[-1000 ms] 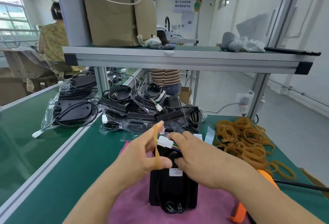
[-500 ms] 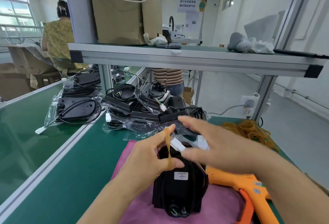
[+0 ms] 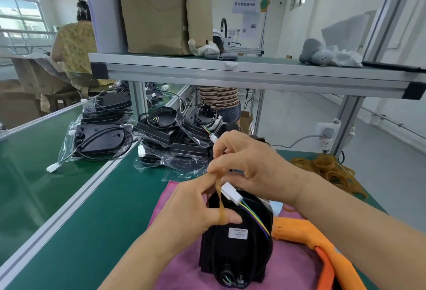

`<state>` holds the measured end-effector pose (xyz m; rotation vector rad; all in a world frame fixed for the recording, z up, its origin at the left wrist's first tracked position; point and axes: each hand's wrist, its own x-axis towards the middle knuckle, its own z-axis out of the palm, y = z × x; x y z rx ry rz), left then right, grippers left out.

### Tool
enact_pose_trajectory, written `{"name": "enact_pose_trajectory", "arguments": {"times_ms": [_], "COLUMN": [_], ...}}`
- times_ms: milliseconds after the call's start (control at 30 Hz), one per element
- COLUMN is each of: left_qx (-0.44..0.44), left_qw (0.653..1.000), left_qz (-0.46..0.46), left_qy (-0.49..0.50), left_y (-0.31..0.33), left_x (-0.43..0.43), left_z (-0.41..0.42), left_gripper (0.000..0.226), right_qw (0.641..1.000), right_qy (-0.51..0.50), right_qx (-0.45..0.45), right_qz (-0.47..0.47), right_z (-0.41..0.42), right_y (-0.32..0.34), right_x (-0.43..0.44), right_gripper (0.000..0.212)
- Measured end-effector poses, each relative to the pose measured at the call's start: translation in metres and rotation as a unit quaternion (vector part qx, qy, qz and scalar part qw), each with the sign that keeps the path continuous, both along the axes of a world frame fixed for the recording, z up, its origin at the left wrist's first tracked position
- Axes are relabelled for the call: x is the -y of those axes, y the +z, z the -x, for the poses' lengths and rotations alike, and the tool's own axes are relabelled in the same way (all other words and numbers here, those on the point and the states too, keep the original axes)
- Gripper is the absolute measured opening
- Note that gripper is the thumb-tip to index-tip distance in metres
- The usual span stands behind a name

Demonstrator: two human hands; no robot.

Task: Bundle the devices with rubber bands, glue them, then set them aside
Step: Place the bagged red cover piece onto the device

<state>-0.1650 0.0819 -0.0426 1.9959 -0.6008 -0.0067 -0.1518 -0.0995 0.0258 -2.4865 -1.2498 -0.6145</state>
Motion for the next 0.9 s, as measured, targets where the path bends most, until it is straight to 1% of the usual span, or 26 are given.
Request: {"name": "enact_pose_trajectory", "arguments": {"times_ms": [67, 133, 167, 233, 267, 333, 367, 400, 467, 500, 567, 633, 700, 800, 900], "left_qx": [-0.003, -0.007, -0.008, -0.007, -0.007, -0.007, -0.004, -0.002, -0.005, -0.005, -0.005, -0.010, -0.012, -0.017, -0.016], "left_qw": [1.000, 1.000, 1.000, 1.000, 1.000, 0.999, 0.999, 0.999, 0.999, 0.999, 1.000, 1.000, 1.000, 0.999, 0.999], "left_qz": [0.002, 0.000, 0.001, 0.011, 0.016, 0.027, 0.029, 0.028, 0.029, 0.028, 0.023, 0.021, 0.020, 0.034, 0.051], "left_qy": [0.001, 0.008, 0.008, 0.002, -0.001, -0.015, -0.022, -0.025, -0.025, -0.023, -0.014, 0.000, 0.002, 0.001, -0.003], "left_y": [0.000, 0.000, 0.000, 0.000, 0.001, 0.002, 0.002, 0.003, 0.004, 0.004, 0.004, 0.005, 0.004, 0.000, -0.002], "left_x": [0.001, 0.002, 0.003, 0.004, 0.004, 0.005, 0.005, 0.005, 0.005, 0.005, 0.006, 0.007, 0.006, 0.003, 0.003], "left_z": [-0.002, -0.005, -0.006, -0.008, -0.008, -0.007, -0.008, -0.007, -0.006, -0.005, -0.005, -0.005, -0.005, -0.005, -0.003], "left_gripper": [0.054, 0.047, 0.045, 0.047, 0.052, 0.061, 0.060, 0.059, 0.061, 0.062, 0.067, 0.078, 0.085, 0.087, 0.087], "right_qw": [1.000, 0.999, 0.999, 0.997, 0.995, 0.990, 0.988, 0.986, 0.979, 0.976, 0.972, 0.967, 0.960, 0.952, 0.938], "right_qy": [0.016, 0.022, 0.018, -0.008, -0.025, -0.068, -0.095, -0.123, -0.173, -0.191, -0.212, -0.237, -0.258, -0.264, -0.257], "right_qx": [-0.010, -0.023, -0.033, -0.069, -0.086, -0.096, -0.095, -0.092, -0.094, -0.098, -0.098, -0.094, -0.100, -0.134, -0.197], "right_qz": [-0.010, 0.001, 0.002, -0.024, -0.048, -0.077, -0.077, -0.072, -0.048, -0.023, 0.007, -0.016, -0.050, -0.084, -0.123], "right_z": [0.003, 0.008, 0.010, 0.014, 0.015, 0.021, 0.027, 0.033, 0.047, 0.054, 0.061, 0.060, 0.057, 0.055, 0.050], "right_y": [-0.005, -0.007, -0.006, 0.002, 0.006, 0.014, 0.017, 0.017, 0.012, 0.008, -0.002, -0.007, -0.005, -0.001, 0.002], "right_x": [-0.002, -0.005, -0.006, -0.004, -0.002, 0.001, 0.001, 0.000, -0.003, -0.006, -0.009, -0.006, -0.002, 0.001, 0.005], "right_gripper": [0.028, 0.041, 0.042, 0.038, 0.035, 0.020, 0.009, 0.004, 0.023, 0.029, 0.028, 0.024, 0.021, 0.022, 0.022]}}
